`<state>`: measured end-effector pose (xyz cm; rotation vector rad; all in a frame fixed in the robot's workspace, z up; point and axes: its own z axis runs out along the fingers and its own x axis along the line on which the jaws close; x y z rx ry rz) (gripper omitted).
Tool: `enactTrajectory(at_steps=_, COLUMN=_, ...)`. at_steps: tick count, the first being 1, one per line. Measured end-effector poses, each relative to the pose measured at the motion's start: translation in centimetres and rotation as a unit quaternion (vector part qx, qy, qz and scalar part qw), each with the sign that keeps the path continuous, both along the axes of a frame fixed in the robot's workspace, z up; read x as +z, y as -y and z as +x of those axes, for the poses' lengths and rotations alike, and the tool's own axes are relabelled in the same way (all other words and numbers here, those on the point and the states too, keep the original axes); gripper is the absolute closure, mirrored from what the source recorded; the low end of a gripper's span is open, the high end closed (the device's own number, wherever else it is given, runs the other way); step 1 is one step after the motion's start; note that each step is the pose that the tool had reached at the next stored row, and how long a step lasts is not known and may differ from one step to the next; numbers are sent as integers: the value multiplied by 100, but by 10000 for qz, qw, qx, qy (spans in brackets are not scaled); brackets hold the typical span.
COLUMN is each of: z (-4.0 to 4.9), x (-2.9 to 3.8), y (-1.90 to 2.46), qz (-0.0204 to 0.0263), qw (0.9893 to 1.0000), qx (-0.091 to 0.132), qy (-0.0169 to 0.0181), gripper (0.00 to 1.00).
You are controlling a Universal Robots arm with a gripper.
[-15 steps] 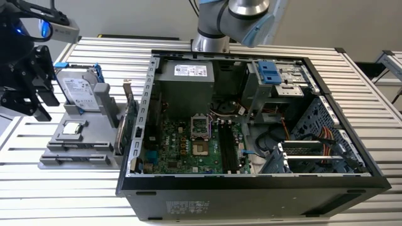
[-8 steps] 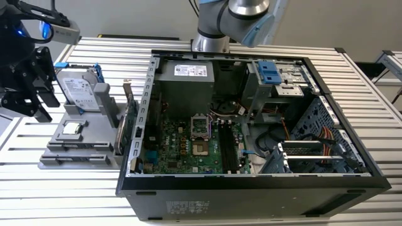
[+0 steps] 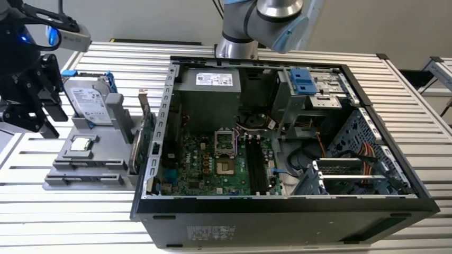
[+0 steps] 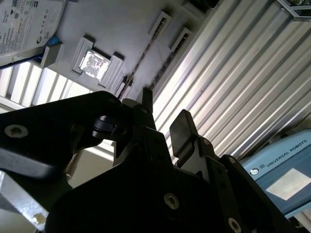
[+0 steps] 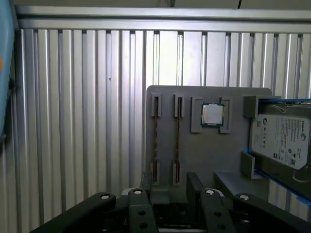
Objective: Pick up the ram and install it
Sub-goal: 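Pick up the ram and move it above insertion slot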
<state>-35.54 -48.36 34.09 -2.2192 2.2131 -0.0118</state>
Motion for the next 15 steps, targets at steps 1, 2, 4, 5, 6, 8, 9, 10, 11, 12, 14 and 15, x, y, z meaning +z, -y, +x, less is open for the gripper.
enactTrajectory(at_steps=1, z=0, x=-3, y=0, qz=-1, qw=10000, qx=0, qy=0, gripper=0)
enactTrajectory(at_steps=2, z=0, x=-6, y=0, qz=-1, qw=10000, qx=0, qy=0, gripper=0)
enactTrajectory(at_steps=4, z=0, x=-13, y=-1, qz=-2, qw=10000, qx=0, qy=0, gripper=0)
enactTrajectory(at_steps=5, z=0, x=-16, y=-1, qz=-3, qw=10000, qx=0, qy=0, gripper=0)
enactTrajectory(at_steps=6, z=0, x=-19, y=-1, qz=-3, qw=10000, qx=0, qy=0, gripper=0)
enactTrajectory(at_steps=8, z=0, x=-26, y=-1, qz=-4, qw=10000, qx=0, qy=0, gripper=0)
enactTrajectory(at_steps=9, z=0, x=-29, y=-1, qz=-5, qw=10000, qx=0, qy=0, gripper=0)
enactTrajectory(at_steps=10, z=0, x=-32, y=-1, qz=-5, qw=10000, qx=0, qy=0, gripper=0)
enactTrajectory(at_steps=11, z=0, x=-35, y=-2, qz=-5, qw=10000, qx=0, qy=0, gripper=0)
enactTrajectory(at_steps=12, z=0, x=-38, y=-2, qz=-7, qw=10000, qx=0, qy=0, gripper=0)
enactTrajectory(at_steps=14, z=0, x=-44, y=-2, qz=-8, qw=10000, qx=0, qy=0, gripper=0)
enactTrajectory(at_steps=15, z=0, x=-47, y=-2, qz=-8, qw=10000, qx=0, qy=0, gripper=0)
